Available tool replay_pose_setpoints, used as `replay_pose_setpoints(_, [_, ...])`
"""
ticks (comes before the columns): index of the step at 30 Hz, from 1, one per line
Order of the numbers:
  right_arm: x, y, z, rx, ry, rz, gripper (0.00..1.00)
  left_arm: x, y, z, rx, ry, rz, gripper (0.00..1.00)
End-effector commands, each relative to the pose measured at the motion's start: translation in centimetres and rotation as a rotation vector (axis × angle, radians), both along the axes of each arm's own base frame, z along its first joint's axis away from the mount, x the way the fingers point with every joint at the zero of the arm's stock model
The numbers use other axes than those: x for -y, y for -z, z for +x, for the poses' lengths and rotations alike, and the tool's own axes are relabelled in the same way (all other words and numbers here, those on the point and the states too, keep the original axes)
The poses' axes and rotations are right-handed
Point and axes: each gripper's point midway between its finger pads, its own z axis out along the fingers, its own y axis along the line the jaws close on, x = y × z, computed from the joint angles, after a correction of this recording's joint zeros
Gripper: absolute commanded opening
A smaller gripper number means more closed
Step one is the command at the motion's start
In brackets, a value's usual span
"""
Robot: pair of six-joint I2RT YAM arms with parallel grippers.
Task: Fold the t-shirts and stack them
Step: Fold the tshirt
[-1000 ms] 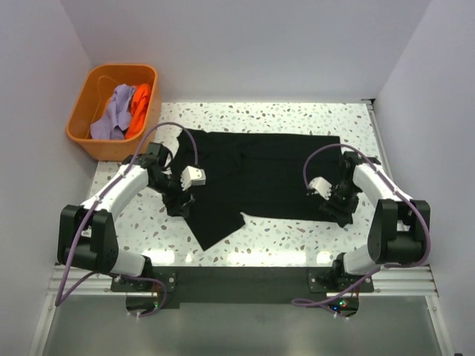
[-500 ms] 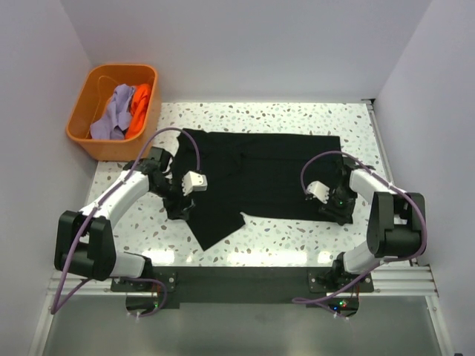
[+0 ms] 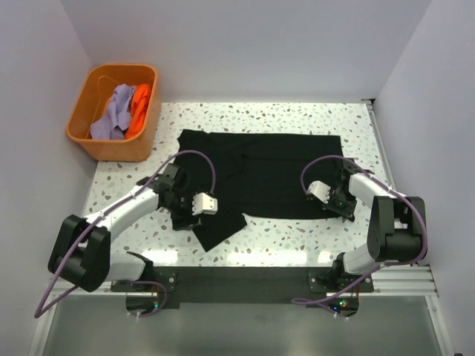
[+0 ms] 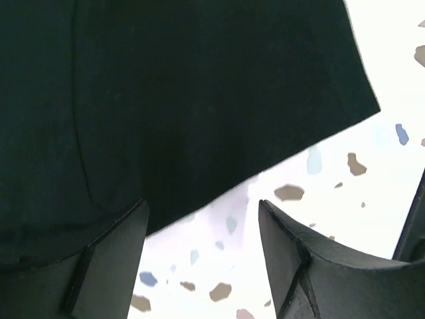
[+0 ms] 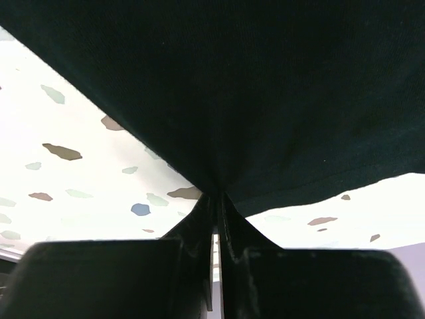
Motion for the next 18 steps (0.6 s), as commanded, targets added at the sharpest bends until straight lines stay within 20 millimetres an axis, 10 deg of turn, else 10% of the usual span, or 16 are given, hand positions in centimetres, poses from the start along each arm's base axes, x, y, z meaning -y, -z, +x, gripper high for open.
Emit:
replay_pose_setpoints(1, [-0.5,1.7,-0.3,-0.001,0.011,0.036,0.0,1.6,-0.7,2.2,0.155,0.017,-0.019,0.71])
replay_pose_setpoints(14, [-1.0,0.0,0.6,0.013,0.024,0.063,0.0,2.8,3.5,-1.1,0.056,0.132,0.07,0.63])
replay_pose_setpoints(18, [-1.1,-0.3,0.1,-0.004,0.018,0.071,0.0,1.9,4.4,-2.0,0.011,0.133,0.112,0.41])
